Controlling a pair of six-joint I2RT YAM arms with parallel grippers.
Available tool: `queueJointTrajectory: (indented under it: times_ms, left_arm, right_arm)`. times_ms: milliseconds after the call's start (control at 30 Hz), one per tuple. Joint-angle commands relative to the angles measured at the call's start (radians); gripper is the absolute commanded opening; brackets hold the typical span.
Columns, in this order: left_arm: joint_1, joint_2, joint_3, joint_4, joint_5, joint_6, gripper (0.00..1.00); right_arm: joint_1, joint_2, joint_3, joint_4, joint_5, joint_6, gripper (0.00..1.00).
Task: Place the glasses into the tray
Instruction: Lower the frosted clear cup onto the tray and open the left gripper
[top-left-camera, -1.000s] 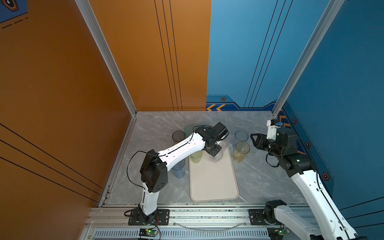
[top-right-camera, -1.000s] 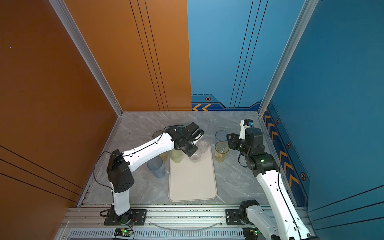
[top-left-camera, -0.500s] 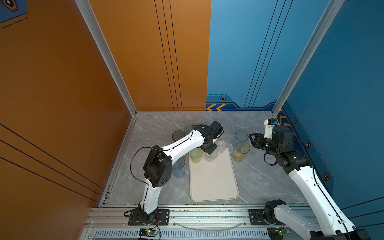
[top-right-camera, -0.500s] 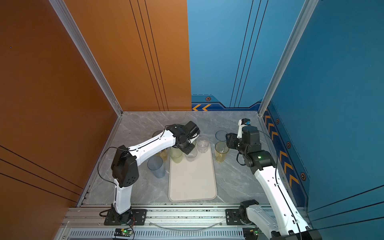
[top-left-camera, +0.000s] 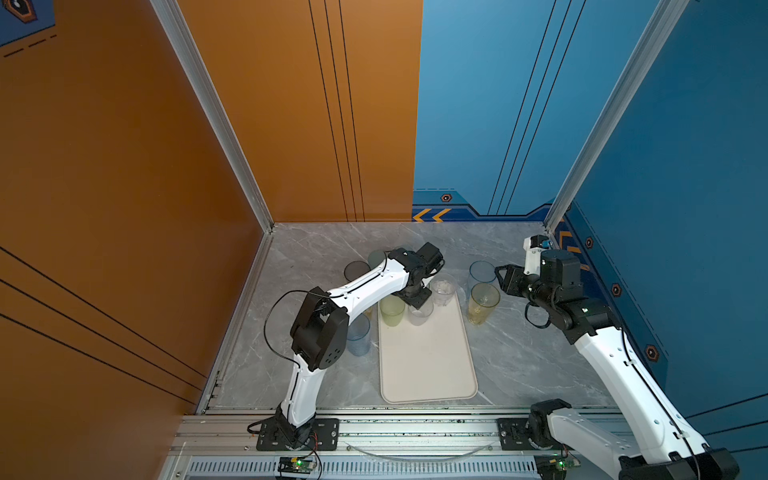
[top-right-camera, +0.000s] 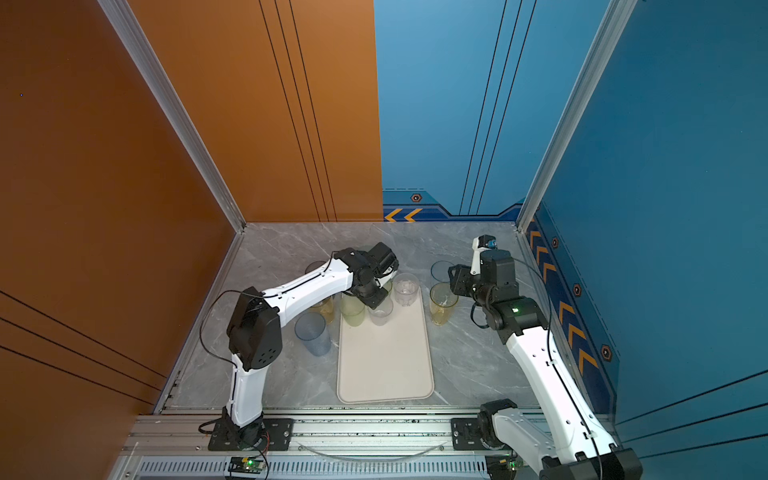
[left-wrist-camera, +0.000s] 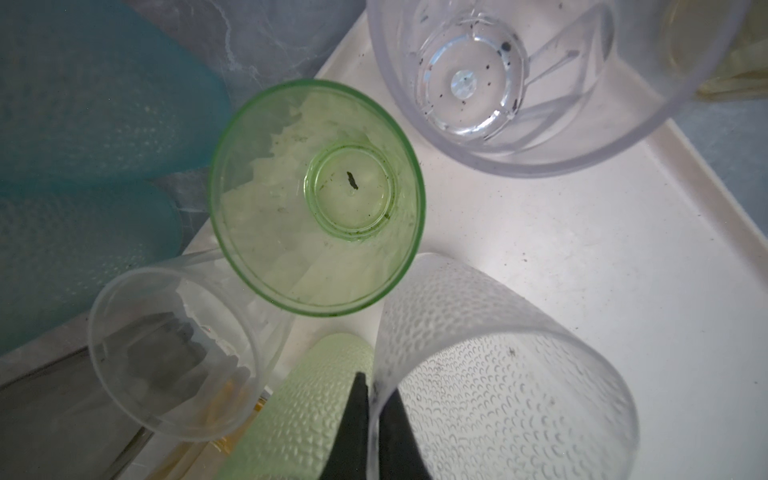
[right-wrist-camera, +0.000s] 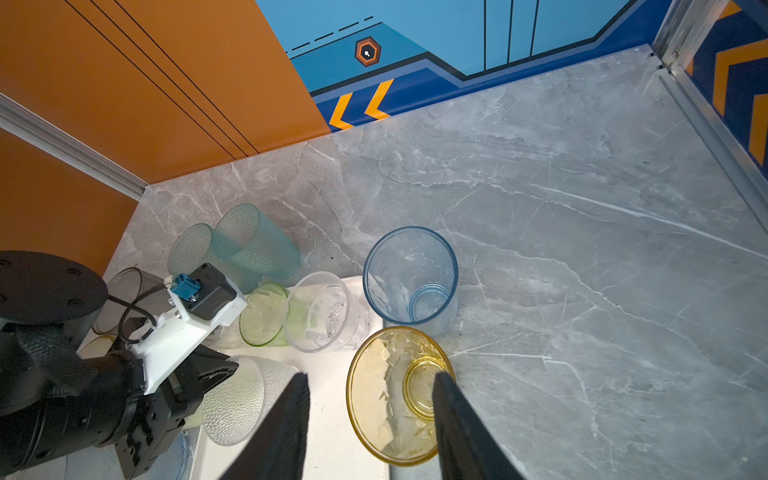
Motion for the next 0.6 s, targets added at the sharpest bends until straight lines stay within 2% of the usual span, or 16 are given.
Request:
queueJointTrajectory:
  times_ms: [0, 567]
  left_arm:
    - [0.012, 0.021, 0.017, -0.006, 0.024, 0.012, 0.07]
    - [0.020, 0.018, 0.007, -0.003, 0.035, 0.002, 0.13]
  right_arm:
    - [0.010, 0.013, 0.033, 0.010, 0.021, -0.015, 0.47]
    - [0.031, 0.040, 0.036, 0.016, 0.020, -0.013, 0.47]
